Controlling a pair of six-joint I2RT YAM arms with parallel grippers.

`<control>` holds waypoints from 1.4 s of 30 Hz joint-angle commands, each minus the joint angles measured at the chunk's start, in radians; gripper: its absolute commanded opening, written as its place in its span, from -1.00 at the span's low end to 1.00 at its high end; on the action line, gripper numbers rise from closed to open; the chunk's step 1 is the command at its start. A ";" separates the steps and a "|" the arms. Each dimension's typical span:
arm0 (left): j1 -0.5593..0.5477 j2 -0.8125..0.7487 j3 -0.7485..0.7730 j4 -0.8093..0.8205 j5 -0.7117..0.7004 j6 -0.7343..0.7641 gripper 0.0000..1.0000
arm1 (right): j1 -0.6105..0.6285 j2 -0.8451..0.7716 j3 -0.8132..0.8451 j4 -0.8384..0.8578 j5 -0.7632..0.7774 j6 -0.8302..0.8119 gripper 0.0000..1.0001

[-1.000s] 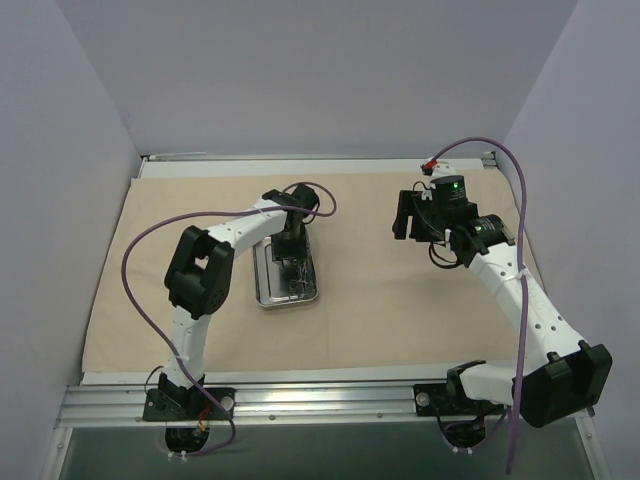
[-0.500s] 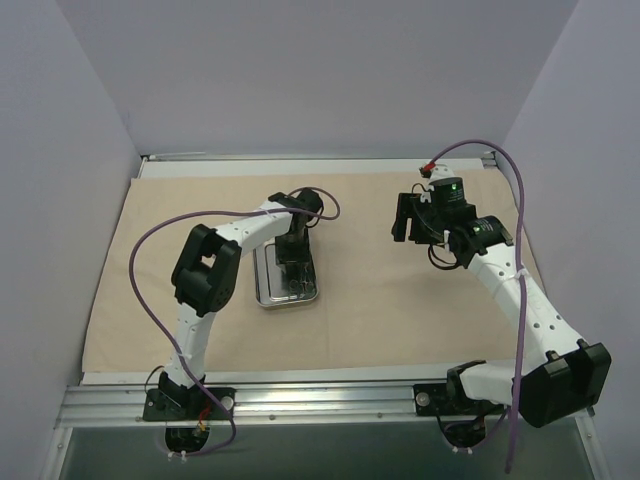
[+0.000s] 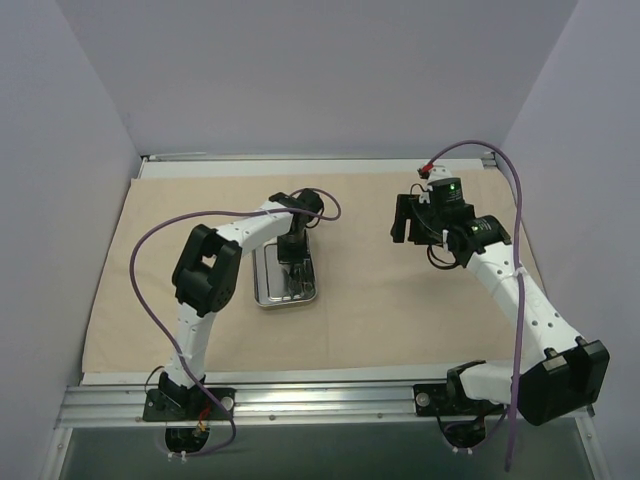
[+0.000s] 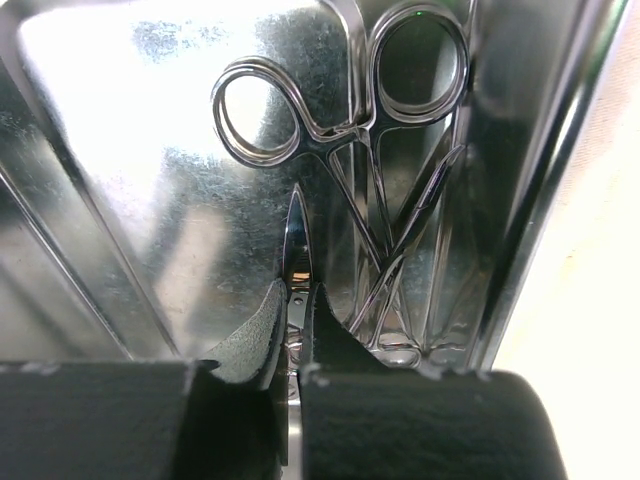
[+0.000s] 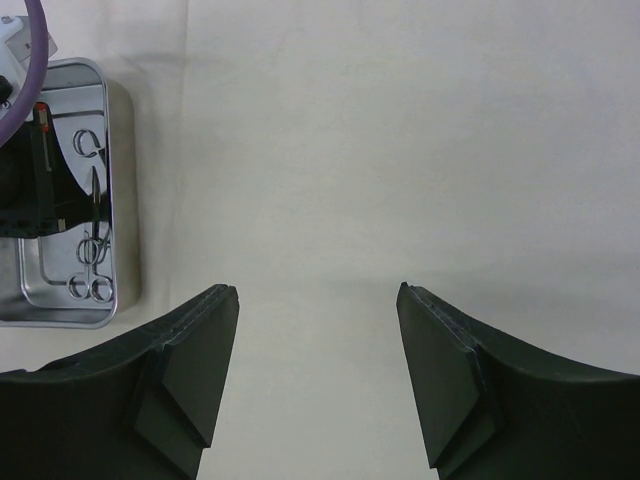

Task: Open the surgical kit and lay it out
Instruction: Pick up the medical item from the container, then place the medical item in the surgical kit.

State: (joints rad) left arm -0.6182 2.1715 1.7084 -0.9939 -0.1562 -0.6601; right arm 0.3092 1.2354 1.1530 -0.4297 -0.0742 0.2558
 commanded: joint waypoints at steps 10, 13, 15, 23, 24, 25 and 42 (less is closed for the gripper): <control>0.118 -0.191 0.063 -0.054 -0.029 0.108 -0.95 | 0.019 0.114 0.094 0.045 -0.073 -0.023 0.26; 0.130 -0.205 0.079 -0.054 0.007 0.119 -0.95 | 0.022 0.163 0.123 0.040 -0.099 -0.027 0.22; 0.133 -0.216 0.094 -0.052 0.020 0.131 -0.95 | 0.028 0.188 0.154 0.039 -0.133 -0.041 0.16; 0.172 -0.323 0.088 0.093 0.363 0.231 -0.95 | 0.033 0.262 0.218 0.166 -0.559 -0.009 0.14; 0.179 -0.332 0.073 0.147 0.421 0.238 -0.95 | 0.030 0.285 0.240 0.173 -0.628 -0.003 0.13; 0.192 -0.341 0.068 0.161 0.467 0.243 -0.95 | 0.028 0.295 0.249 0.186 -0.691 0.000 0.12; 0.247 -0.581 -0.158 0.687 1.063 0.053 -0.95 | 0.057 0.265 0.185 0.460 -1.062 0.146 -0.11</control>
State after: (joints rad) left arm -0.3717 1.6394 1.5623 -0.4767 0.7723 -0.5415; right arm 0.3603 1.5410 1.3552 -0.0544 -1.0779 0.3603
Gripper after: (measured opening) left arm 0.056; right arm 0.441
